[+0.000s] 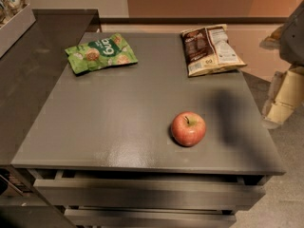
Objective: Move brown chip bag near apple
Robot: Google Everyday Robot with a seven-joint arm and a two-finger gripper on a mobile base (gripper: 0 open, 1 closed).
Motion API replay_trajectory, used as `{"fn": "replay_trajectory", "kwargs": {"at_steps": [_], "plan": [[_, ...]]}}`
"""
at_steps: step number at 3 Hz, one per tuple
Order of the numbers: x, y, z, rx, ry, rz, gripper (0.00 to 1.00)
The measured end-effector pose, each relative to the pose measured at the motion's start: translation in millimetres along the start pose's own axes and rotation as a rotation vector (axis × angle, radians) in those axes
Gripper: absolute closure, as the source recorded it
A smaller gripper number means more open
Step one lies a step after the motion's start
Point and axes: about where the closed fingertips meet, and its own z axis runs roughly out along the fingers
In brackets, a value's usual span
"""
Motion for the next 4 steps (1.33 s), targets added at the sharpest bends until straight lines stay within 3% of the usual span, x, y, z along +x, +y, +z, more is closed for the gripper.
{"fn": "replay_trajectory", "kwargs": {"at_steps": [2, 3, 4], "plan": [[-3.5, -7.5, 0.5, 0.021, -0.007, 0.018, 0.00], [-8.0, -29.2, 4.2, 0.067, -0.045, 0.078, 0.00], [-11.7, -59.7, 12.6, 0.105, -0.091, 0.179, 0.00]]}}
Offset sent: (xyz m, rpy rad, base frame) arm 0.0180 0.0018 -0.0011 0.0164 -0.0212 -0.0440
